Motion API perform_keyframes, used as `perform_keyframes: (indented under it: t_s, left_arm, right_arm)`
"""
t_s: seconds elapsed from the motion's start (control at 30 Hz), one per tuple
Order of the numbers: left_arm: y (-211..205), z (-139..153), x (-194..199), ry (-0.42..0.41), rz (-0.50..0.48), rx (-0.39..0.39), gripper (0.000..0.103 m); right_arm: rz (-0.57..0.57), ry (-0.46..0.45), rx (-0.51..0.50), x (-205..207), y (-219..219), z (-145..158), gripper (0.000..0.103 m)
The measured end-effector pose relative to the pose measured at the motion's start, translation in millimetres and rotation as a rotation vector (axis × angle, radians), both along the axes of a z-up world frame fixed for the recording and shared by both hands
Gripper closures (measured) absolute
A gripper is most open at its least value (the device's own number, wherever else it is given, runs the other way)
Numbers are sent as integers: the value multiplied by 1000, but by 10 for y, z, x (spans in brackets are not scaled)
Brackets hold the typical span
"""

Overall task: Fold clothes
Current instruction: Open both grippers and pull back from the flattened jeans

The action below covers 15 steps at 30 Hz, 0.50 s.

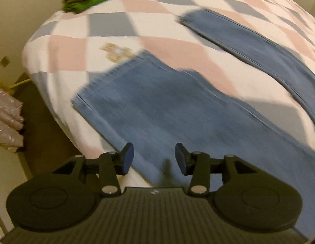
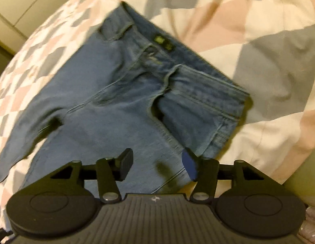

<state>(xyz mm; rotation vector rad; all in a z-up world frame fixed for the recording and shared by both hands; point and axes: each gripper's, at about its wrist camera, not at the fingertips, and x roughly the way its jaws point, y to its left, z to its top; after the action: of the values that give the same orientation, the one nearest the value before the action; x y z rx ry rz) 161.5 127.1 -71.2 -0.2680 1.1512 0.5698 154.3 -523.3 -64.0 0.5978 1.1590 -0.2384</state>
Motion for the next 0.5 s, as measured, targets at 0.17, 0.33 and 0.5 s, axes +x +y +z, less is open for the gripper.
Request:
perform_keyframes:
  t_s: [0.17,0.33,0.5]
  left_arm:
    - [-790,253,-199,33,-136,-19,50]
    - [-1404,602,-377,14,-253,28,47]
    - [-1732,1023,-592,-46,-296,68,42]
  right_arm:
    - [81,-4,53,-150,126,99,38]
    - [196,-62,55,-245,200,384,32]
    - [290,-137,40,-321,212,728,28]
